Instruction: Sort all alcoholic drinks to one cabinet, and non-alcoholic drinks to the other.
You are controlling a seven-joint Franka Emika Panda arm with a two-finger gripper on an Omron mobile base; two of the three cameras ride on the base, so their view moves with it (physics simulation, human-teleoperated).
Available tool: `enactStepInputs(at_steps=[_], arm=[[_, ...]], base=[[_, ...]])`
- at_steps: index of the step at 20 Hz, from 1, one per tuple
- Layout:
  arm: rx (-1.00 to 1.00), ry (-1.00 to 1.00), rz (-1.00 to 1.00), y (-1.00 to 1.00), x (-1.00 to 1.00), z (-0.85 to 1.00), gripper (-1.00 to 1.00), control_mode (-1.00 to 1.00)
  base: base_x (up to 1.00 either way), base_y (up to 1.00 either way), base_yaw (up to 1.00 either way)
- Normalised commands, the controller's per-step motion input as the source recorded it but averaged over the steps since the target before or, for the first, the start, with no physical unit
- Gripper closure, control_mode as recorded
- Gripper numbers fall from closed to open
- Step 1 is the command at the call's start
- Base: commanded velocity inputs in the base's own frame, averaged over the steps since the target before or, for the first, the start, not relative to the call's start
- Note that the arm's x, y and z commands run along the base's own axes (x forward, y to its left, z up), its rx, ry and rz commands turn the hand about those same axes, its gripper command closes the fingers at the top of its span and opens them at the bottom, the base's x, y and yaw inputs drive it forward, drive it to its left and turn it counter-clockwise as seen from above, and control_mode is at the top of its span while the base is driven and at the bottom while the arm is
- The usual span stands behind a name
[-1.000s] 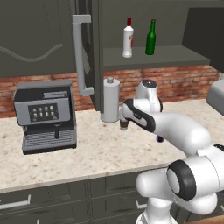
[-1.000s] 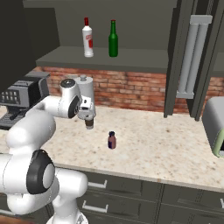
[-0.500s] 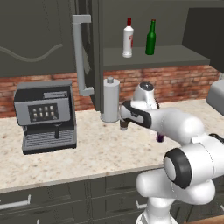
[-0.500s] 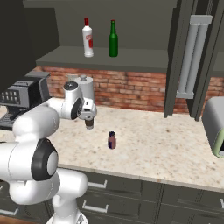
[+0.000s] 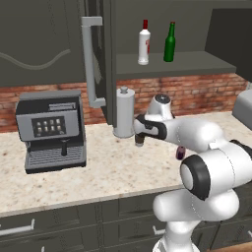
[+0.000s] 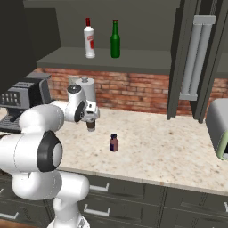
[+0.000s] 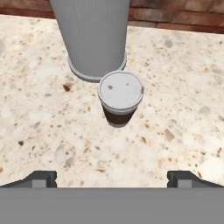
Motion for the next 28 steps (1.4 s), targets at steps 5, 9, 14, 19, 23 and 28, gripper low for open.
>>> enactStepInputs(at_steps=[5, 9, 14, 19, 23, 28], arm=[[0.0, -0.03, 0.0, 0.0, 0.14, -0.13, -1.0, -1.0], [0.0, -0.05, 0.0, 0.0, 0.08, -0.11, -1.0, -1.0], [0.0, -0.03, 0.0, 0.0, 0.1, -0.12, -1.0, -1.0], [0.0, -0.01, 0.0, 0.0, 0.1, -0.1, -1.0, -1.0], [0.0, 0.0, 0.0, 0.01, 0.13, -0.06, -1.0, -1.0], [0.0, 0.0, 0.0, 0.0, 0.17, -0.06, -1.0, -1.0]], base=[[0.0, 0.0, 0.0], [0.0, 0.0, 0.0], [0.0, 0.0, 0.0], [0.0, 0.0, 0.0], [0.0, 0.0, 0.0], [0.0, 0.0, 0.0]])
